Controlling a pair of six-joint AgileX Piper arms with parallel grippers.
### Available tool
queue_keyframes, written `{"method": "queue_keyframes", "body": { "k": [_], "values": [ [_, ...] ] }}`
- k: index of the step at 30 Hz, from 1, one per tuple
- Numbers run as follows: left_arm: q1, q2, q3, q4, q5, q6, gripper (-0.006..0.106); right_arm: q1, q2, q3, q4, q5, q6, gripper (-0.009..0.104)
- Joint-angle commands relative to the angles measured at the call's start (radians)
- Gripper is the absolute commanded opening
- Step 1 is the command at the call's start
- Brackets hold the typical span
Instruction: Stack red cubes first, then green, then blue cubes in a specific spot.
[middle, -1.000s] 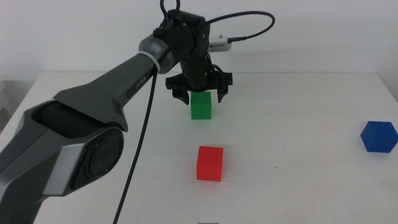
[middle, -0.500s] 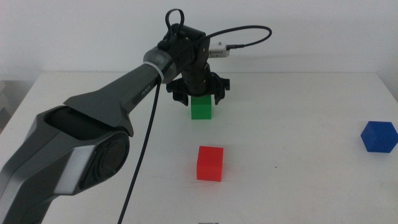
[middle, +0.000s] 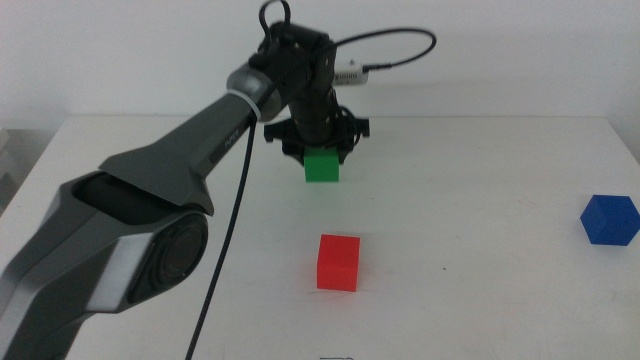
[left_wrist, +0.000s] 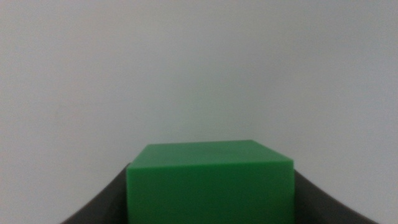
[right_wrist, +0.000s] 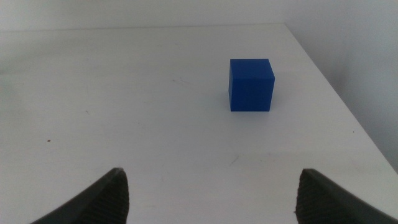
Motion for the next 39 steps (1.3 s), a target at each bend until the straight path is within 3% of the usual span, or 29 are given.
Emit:
{"method": "queue_keyframes", "body": {
  "k": [1,8,16,24,39],
  "values": [
    [0.003,-0.118,-0.059,0.004,0.096,-0.002,0.011,-0.006,-0.019,-0.018,-0.011,-0.079,-0.005,0.085],
    [-0.095,-0.286,0.003,0.130,0.094,-0.030,0.011,-0.006,-0.019,-0.018,-0.011,-0.079,-0.005,0.085],
    [-0.228,-0.602,0.480,0.267,0.047,-0.200,0.011,-0.006,-0.019,-0.018,-0.011,-0.079,-0.005,0.085],
    [-0.257,-0.809,0.911,0.190,-0.304,-0.279,0.011,-0.006,-0.019,-0.018,-0.011,-0.079,-0.005,0.085],
    [-0.257,-0.696,0.924,0.112,-0.330,-0.309,0.011,-0.006,-0.019,-0.018,-0.011,-0.079,-0.005,0.085]
  ]
}}
